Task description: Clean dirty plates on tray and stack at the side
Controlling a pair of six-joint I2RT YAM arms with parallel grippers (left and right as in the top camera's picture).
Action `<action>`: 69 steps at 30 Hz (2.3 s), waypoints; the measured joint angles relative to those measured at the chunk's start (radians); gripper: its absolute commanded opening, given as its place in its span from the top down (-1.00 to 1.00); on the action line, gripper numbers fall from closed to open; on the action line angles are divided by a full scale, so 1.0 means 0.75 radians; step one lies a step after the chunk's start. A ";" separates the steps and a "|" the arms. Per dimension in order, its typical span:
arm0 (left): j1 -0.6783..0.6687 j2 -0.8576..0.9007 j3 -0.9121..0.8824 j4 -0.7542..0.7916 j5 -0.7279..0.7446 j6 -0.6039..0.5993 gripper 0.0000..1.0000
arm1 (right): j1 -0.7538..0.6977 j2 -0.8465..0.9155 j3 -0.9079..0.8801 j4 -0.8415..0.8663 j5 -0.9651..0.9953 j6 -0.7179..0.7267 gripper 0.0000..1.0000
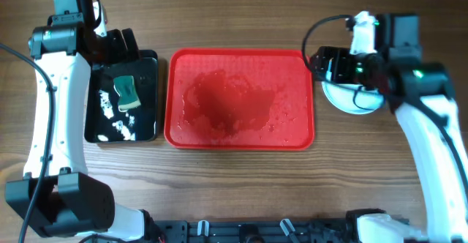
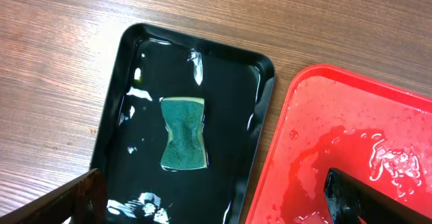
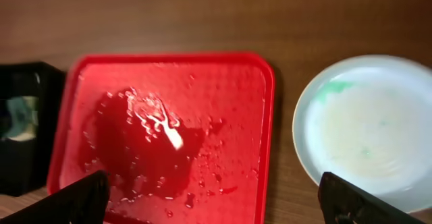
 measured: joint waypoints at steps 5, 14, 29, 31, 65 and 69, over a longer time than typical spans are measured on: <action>0.000 0.000 0.000 -0.001 0.000 0.001 -1.00 | 0.000 -0.274 0.008 -0.068 0.000 -0.005 -1.00; 0.000 0.000 0.000 0.000 0.001 0.001 -1.00 | 0.000 -0.457 0.014 -0.196 0.008 -0.006 -0.99; 0.000 0.000 0.001 -0.001 0.001 0.001 -1.00 | -0.001 -0.949 -0.719 0.736 0.060 -0.075 -0.99; 0.000 0.000 0.000 -0.001 0.001 0.001 -1.00 | -0.001 -1.072 -0.924 0.893 0.057 -0.076 -0.99; 0.000 0.000 0.000 -0.003 0.005 0.001 -1.00 | -0.002 -1.743 -1.781 1.236 0.050 -0.074 -1.00; 0.000 0.000 0.000 -0.003 0.005 0.001 -1.00 | -0.002 -1.743 -1.781 1.236 0.050 -0.074 -0.99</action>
